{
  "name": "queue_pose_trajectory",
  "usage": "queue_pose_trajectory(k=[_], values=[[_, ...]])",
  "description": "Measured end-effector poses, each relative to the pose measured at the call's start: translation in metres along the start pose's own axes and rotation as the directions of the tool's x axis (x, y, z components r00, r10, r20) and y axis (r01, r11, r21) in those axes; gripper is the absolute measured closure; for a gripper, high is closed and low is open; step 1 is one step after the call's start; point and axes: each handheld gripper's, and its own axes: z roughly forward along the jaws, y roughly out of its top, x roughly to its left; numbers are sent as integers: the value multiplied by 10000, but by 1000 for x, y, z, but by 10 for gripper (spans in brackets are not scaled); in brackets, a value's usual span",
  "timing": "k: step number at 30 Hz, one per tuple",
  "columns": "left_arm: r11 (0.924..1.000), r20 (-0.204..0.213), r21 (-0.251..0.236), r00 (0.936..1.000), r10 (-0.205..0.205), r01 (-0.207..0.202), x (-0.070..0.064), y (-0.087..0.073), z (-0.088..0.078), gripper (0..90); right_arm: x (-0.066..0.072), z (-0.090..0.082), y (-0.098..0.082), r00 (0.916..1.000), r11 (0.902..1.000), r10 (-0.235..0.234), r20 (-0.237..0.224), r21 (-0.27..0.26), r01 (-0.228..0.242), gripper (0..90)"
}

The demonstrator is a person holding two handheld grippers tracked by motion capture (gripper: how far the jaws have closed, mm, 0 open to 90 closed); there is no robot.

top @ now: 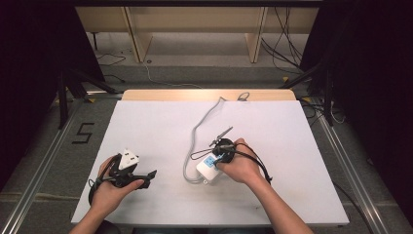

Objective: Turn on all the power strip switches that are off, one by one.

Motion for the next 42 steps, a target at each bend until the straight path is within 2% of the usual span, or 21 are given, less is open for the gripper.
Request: queue_pose_trajectory(k=[5,12,18,28,34,42], values=[[10000,-4,-4,10000,-12,12,0,0,0,159,1,1,1,10000,10000,-18,65,91,17,900],[10000,-3,-24,10000,-8,8,0,0,0,159,-1,2,1,9999,9998,84,-73,164,-83,900],[10000,14,-20,10000,1,-1,-1,0,0,159,1,3,4,10000,9991,-22,64,421,19,900],[10000,23,-13,10000,13,-13,-1,0,0,159,0,3,4,10000,9995,13,14,320,-14,900],[10000,48,16,10000,-21,21,-1,0,1,159,-3,-6,7,10000,10000,-5,98,-74,6,900],[10000,33,38,10000,23,-23,-1,0,1,159,-6,-10,7,9999,10000,52,131,8,-52,900]])
